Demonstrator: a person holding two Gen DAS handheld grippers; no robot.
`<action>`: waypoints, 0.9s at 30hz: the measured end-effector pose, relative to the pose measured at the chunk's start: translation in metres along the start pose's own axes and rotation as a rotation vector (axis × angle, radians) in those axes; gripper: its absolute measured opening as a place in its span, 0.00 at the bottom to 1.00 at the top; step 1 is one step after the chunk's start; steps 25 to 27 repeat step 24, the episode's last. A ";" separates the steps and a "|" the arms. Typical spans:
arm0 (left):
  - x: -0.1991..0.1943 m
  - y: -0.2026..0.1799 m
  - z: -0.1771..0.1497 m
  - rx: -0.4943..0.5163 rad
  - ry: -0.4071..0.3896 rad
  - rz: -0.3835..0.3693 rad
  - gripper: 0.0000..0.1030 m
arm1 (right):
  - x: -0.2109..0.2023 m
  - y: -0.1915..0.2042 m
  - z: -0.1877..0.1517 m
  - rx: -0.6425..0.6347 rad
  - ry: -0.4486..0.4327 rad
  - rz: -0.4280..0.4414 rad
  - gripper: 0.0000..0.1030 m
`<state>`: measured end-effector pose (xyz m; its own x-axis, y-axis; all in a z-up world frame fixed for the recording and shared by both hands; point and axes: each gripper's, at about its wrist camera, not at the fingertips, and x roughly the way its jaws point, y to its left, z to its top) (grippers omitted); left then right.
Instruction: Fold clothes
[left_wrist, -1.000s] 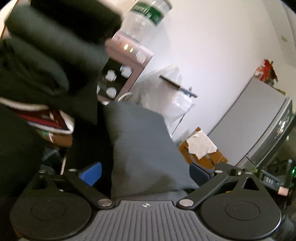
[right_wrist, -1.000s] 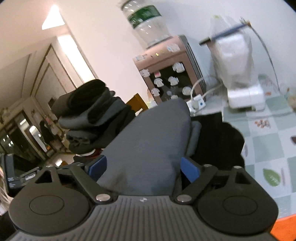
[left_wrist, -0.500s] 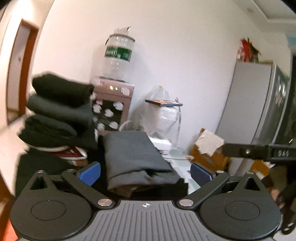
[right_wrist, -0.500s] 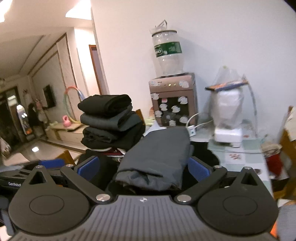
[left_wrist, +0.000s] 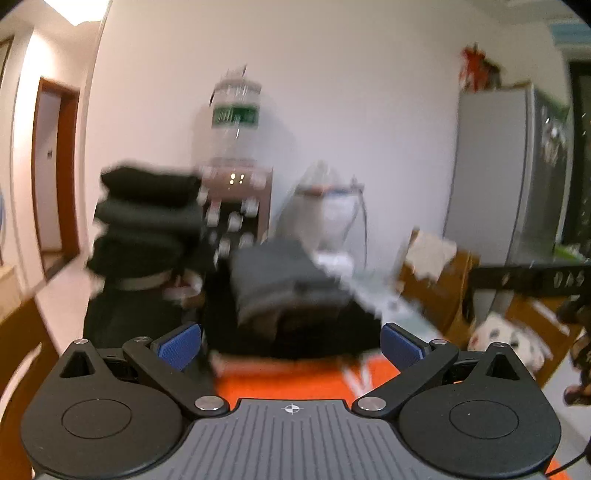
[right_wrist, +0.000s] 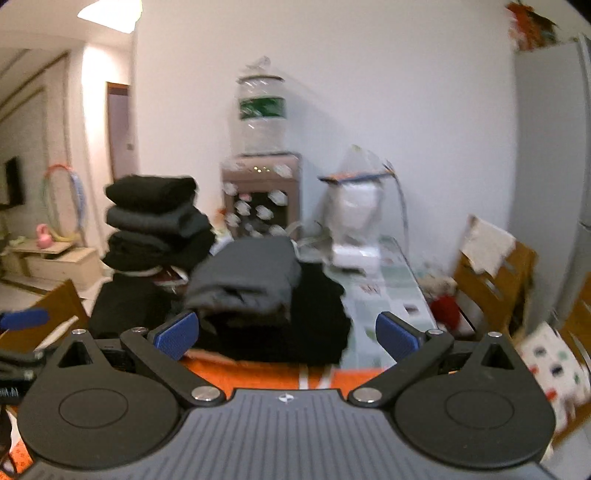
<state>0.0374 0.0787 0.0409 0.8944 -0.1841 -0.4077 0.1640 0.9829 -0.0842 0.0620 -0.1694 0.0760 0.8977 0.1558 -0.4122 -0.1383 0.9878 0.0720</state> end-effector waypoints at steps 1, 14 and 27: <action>0.000 0.003 -0.010 -0.008 0.045 -0.013 1.00 | -0.003 0.002 -0.008 0.011 0.010 -0.021 1.00; 0.014 -0.009 -0.068 0.049 0.295 -0.081 1.00 | -0.030 0.011 -0.126 0.109 0.181 -0.214 1.00; 0.007 -0.028 -0.081 0.088 0.336 -0.150 1.00 | -0.031 0.012 -0.151 0.143 0.245 -0.226 1.00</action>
